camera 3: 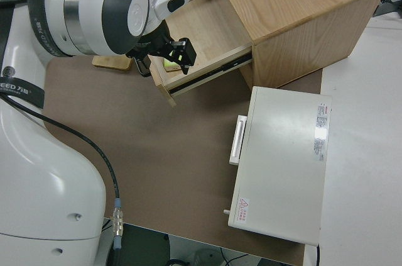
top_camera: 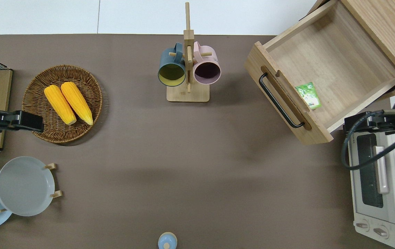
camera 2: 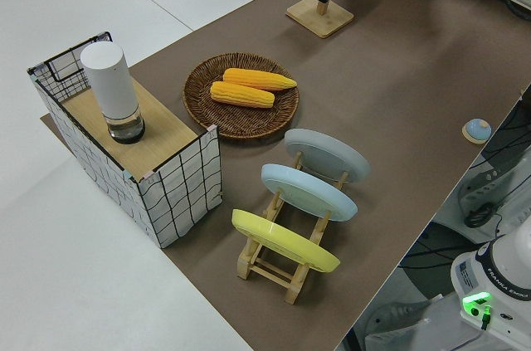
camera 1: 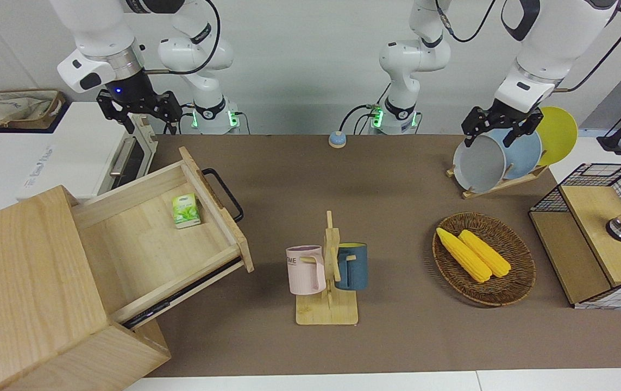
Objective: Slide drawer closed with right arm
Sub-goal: 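Move the right gripper up toward the open wooden drawer's front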
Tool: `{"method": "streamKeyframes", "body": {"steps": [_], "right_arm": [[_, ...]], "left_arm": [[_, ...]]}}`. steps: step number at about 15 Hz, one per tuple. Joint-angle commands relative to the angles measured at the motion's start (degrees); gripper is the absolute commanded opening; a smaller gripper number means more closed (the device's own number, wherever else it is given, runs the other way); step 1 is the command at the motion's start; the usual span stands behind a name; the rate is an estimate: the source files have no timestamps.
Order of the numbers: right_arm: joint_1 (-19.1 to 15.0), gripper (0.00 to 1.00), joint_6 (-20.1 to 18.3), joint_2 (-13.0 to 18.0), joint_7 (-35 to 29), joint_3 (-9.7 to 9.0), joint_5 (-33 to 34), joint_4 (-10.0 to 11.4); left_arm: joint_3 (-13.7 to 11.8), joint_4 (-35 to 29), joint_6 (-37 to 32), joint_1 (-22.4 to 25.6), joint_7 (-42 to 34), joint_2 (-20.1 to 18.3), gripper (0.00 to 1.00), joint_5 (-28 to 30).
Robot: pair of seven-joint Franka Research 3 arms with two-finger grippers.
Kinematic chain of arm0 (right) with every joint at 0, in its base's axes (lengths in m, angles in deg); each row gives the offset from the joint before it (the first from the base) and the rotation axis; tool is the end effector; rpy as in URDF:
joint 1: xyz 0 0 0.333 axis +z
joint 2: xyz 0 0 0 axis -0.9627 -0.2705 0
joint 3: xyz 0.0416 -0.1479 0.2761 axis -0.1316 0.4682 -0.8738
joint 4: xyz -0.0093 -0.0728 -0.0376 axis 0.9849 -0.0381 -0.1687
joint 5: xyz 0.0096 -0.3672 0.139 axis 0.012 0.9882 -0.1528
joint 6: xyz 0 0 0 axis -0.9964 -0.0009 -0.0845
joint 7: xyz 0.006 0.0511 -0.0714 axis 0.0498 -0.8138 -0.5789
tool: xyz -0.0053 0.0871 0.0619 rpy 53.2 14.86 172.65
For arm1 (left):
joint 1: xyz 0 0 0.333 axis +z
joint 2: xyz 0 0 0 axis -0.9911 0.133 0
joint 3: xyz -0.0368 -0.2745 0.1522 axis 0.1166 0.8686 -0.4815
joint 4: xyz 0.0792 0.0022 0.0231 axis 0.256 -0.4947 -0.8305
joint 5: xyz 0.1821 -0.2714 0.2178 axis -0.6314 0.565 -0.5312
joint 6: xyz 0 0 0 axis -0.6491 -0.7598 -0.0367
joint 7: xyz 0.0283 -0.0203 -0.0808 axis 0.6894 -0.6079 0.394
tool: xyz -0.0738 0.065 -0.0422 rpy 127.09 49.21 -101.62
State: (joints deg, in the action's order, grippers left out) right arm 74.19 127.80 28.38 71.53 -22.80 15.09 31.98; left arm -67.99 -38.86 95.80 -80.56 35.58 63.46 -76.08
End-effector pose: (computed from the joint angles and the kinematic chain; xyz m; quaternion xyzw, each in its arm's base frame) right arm 0.5464 0.0219 0.6445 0.9992 -0.0326 -0.0237 0.0046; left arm 0.5613 -0.0149 0.6261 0.9996 -0.0247 -0.0166 0.0013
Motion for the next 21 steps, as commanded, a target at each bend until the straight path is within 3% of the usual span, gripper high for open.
{"method": "streamKeyframes", "body": {"steps": [1,7,8,10,12,19,21], "right_arm": [[-0.4,0.990,0.3,-0.3,1.4,-0.75,0.4,-0.4],[-0.4,0.971,0.3,-0.3,1.7,-0.75,0.8,-0.9],[-0.5,0.793,0.2,-0.3,2.0,-0.75,0.9,-0.9],[-0.7,0.291,0.0,-0.4,3.0,-0.75,0.9,-1.2],[-0.7,0.002,-0.4,-0.4,3.1,-0.75,0.7,-1.2],[-0.2,0.000,-2.1,-0.2,3.4,-1.10,0.7,-1.4],[-0.1,0.000,-3.6,-0.3,3.4,-1.27,0.8,-4.2]], "left_arm": [[0.4,1.5,-1.1,0.3,-0.5,0.7,0.99,-1.0],[0.4,1.5,-1.1,0.3,-0.5,0.7,0.99,-1.0],[0.4,1.5,-1.1,0.3,-0.5,0.7,0.99,-1.0],[0.4,1.5,-1.1,0.3,-0.5,0.7,0.99,-1.0],[0.4,1.5,-1.1,0.3,-0.5,0.7,0.99,-1.0],[0.4,1.5,-1.1,0.3,-0.5,0.7,0.99,-1.0],[0.4,1.5,-1.1,0.3,-0.5,0.7,0.99,-1.0]]}}
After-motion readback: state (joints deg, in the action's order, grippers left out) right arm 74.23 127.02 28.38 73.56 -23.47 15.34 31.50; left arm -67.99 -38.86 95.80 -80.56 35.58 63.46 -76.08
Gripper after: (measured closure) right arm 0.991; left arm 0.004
